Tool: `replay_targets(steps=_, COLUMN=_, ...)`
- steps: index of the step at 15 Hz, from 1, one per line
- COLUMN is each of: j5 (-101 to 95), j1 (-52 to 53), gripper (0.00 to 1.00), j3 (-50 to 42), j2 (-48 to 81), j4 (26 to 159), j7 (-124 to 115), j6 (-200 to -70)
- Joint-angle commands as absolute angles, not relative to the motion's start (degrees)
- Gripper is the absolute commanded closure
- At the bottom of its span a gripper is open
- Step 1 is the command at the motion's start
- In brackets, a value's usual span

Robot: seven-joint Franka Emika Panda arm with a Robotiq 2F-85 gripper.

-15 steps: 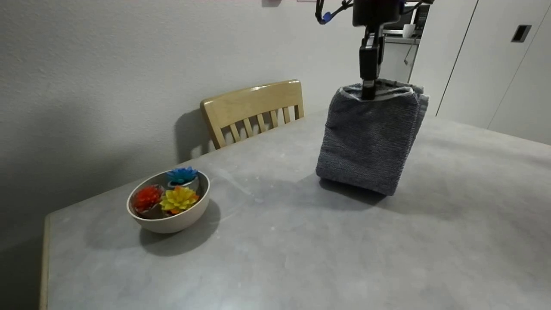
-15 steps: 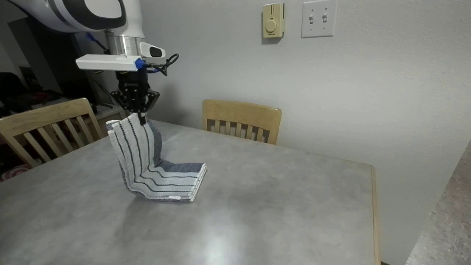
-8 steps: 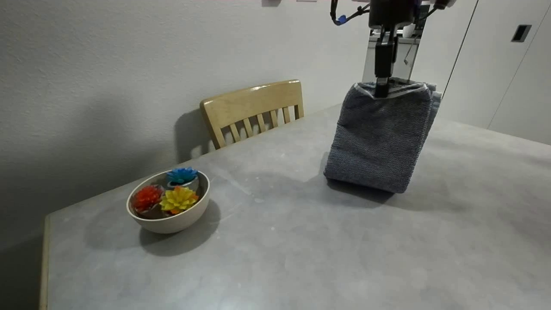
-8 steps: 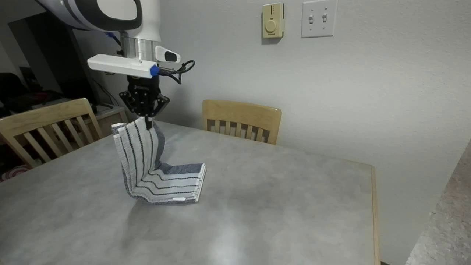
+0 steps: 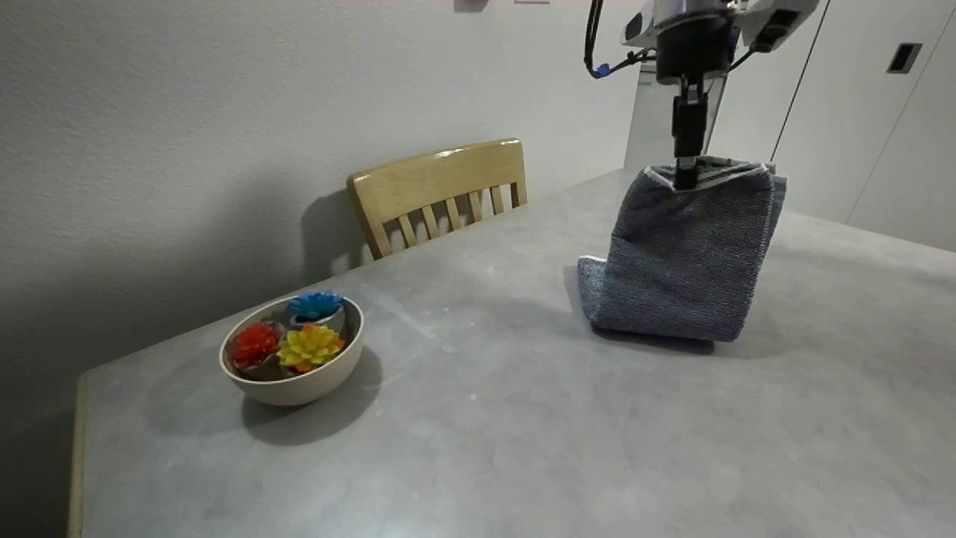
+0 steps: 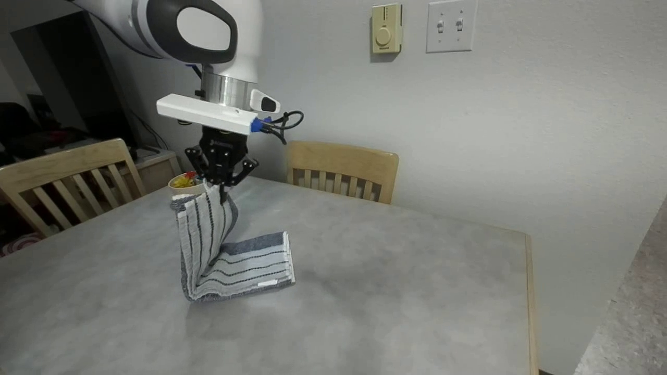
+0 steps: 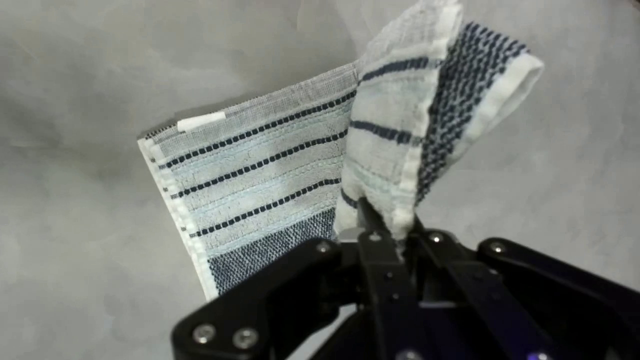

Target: Fold the towel

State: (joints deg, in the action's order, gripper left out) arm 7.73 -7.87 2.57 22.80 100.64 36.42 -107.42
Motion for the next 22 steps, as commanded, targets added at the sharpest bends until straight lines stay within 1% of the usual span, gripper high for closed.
replay_targets(steps=1, j5=5.7, j1=-7.99, gripper=0.98, j3=2.79, j2=27.35, j4=94.94, j7=41.59, j6=-102.19)
replay_targets(steps=5, j5=2.22, j1=-6.86, gripper=0.98, j3=2.84, j2=30.56, j4=91.07, j7=43.41, j6=-100.11)
replay_targets(steps=13, j5=-2.43, j1=-6.44, gripper=0.98, j3=2.77, j2=37.14, j4=83.44, j7=45.99, j6=-100.11)
replay_targets(steps=22, j5=-1.84, j1=-8.35, gripper=0.98, j3=2.91, j2=44.54, j4=75.81, j7=47.35, j6=-98.34)
